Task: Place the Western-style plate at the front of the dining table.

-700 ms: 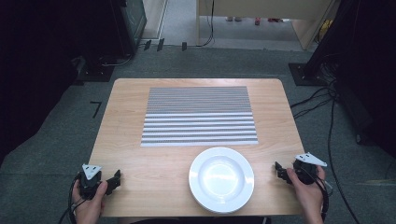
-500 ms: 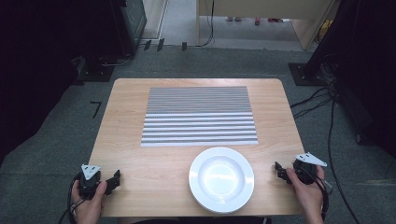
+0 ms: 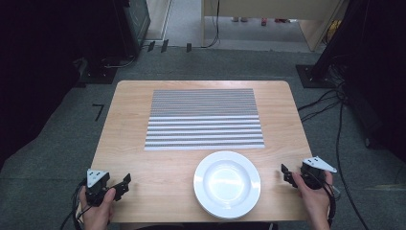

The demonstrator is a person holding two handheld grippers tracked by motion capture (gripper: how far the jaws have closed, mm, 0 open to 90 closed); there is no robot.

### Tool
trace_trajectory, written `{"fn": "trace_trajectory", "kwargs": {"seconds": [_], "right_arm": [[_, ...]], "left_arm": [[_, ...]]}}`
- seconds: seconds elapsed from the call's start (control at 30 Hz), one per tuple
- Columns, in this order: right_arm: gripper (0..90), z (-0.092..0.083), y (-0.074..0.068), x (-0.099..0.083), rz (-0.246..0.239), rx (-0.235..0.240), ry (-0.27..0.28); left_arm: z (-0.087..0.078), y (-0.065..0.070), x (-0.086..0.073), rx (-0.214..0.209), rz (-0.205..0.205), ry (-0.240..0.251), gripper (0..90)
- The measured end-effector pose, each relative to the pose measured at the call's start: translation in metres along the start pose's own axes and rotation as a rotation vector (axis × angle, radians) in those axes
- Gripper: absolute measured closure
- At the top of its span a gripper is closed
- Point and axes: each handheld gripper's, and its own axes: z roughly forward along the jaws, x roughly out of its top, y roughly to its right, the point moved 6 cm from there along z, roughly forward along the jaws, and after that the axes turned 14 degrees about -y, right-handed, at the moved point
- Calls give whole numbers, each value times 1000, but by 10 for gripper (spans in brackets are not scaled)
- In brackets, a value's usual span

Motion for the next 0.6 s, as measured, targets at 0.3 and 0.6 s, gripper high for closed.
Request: {"fn": "trace_trajectory", "kwargs": {"seconds": [0.3,0.6], "right_arm": [[143,-10,-15,6,2,23,51],[158,-18,-25,10,18,52,78]], "left_arm": [[-7,35,1,-63,43,27,181],[-10,62,3,-101,80,40,180]]}}
